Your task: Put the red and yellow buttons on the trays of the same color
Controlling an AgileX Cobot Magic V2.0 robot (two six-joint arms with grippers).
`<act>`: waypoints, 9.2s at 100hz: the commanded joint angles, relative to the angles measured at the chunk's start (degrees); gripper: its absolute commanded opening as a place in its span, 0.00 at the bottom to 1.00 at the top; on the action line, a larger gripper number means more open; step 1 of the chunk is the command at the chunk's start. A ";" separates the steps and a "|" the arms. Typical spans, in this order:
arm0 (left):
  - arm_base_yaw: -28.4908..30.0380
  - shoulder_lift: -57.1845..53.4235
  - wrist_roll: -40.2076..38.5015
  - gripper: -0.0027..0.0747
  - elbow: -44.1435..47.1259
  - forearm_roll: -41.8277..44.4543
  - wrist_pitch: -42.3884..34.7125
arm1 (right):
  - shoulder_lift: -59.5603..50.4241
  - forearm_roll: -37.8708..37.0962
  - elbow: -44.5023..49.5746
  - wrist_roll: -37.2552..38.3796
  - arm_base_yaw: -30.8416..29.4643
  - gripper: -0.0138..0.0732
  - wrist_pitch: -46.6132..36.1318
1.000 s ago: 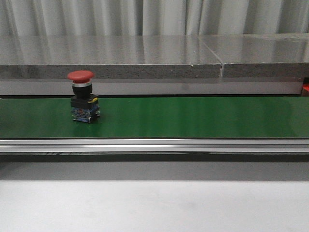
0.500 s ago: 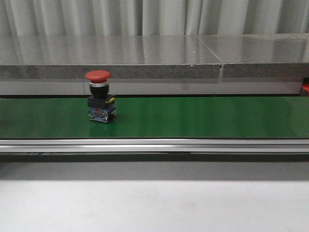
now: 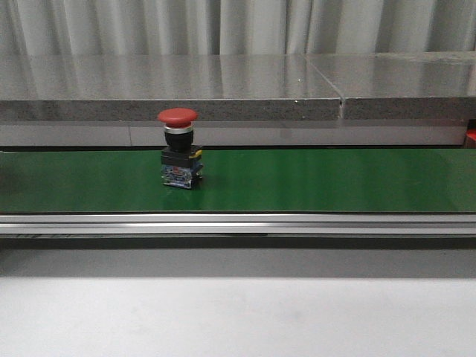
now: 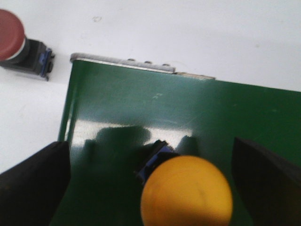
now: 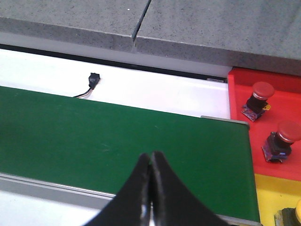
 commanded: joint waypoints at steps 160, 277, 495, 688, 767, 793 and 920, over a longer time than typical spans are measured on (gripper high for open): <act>-4.47 -76.09 9.18 0.04 40.00 -9.53 -5.13 | -0.08 0.39 -1.30 -0.54 0.08 0.08 -4.92; -4.47 -76.09 9.18 0.01 40.00 -9.53 -5.13 | 10.77 5.01 -3.51 -5.21 5.79 0.89 3.77; -4.47 -76.09 9.18 0.01 40.00 -9.53 -5.13 | 65.76 3.36 -56.63 -4.75 -23.12 0.27 9.63; -4.47 -76.09 9.18 0.01 40.00 -9.53 -5.13 | 76.64 5.45 -73.38 -4.80 -24.76 0.90 11.12; -4.47 -76.09 9.18 0.01 40.00 -9.53 -5.13 | 40.11 6.09 -34.83 -11.19 -10.23 0.90 15.18; -4.47 -76.09 9.18 0.01 40.00 -9.53 -5.13 | 36.75 6.09 -24.11 -16.14 -3.89 0.90 18.62; -4.47 -76.09 9.18 0.01 40.00 -9.53 -5.13 | 53.11 6.38 -24.24 -17.24 14.62 0.28 -3.61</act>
